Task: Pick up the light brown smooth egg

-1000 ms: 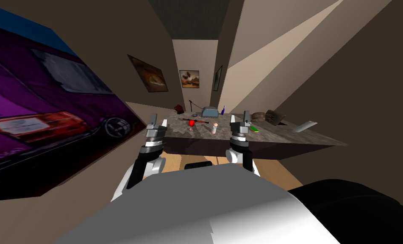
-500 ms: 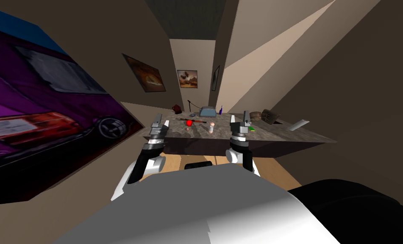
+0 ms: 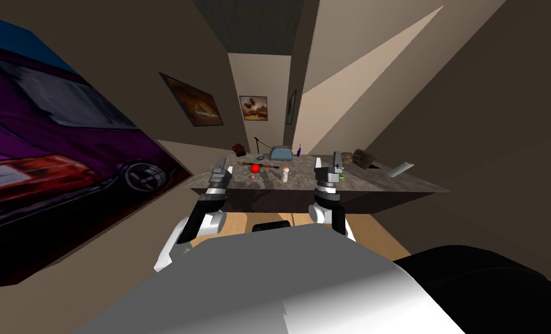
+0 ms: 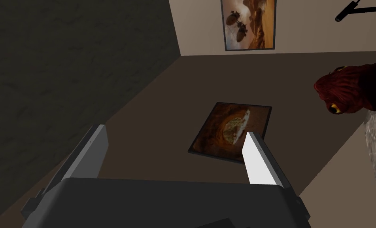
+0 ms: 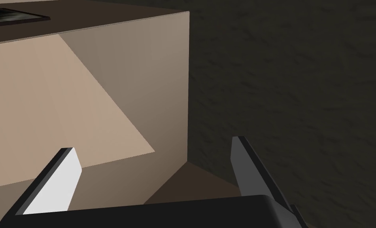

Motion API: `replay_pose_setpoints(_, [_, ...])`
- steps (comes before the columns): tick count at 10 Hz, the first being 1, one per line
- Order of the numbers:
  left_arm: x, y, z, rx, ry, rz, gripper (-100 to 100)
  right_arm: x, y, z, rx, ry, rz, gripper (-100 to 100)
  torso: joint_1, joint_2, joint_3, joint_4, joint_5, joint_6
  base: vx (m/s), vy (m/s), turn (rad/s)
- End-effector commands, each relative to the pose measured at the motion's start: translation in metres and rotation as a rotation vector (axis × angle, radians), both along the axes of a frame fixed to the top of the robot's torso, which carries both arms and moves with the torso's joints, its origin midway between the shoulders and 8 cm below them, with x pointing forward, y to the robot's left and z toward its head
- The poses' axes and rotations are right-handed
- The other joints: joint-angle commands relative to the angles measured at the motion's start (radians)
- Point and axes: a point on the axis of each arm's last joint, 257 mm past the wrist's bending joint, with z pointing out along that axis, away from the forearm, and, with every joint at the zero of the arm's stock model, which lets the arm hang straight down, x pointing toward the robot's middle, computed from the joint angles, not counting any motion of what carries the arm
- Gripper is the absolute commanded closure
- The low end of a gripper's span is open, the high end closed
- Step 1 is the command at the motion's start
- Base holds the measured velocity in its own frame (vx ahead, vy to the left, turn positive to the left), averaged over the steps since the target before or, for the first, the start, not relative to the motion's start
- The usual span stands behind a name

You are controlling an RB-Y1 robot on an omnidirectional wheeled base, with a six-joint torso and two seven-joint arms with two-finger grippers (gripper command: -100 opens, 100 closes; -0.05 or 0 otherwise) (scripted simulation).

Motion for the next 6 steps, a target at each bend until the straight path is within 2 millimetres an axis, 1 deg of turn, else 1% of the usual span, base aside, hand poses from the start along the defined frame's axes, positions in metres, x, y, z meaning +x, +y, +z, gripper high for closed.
replay_pose_setpoints(1, [0.009,0.001,-0.009,0.01,0.04,0.012,-100,0.0,0.0,0.0,0.0,0.0,0.0,0,0.0,0.0,0.0,0.0,0.0,0.0,-0.018,-0.059,-0.046])
replay_pose_setpoints(4, [0.018,0.005,-0.022,0.018,0.097,0.029,-100,0.0,0.0,0.0,0.0,0.0,0.0,0,-0.001,0.0,0.0,0.0,0.0,0.0,-0.006,-0.061,-0.031])
replay_pose_setpoints(5, [0.025,0.008,-0.031,0.028,0.133,0.04,-100,0.0,0.0,0.0,0.0,0.0,0.0,0,0.0,0.0,0.0,0.0,0.0,0.0,0.005,-0.058,-0.055])
replay_pose_setpoints(6, [0.026,0.008,-0.033,0.028,0.142,0.043,-100,0.0,0.0,0.0,0.0,0.0,0.0,0,0.0,0.0,0.0,0.0,0.0,0.0,0.004,-0.056,-0.022])
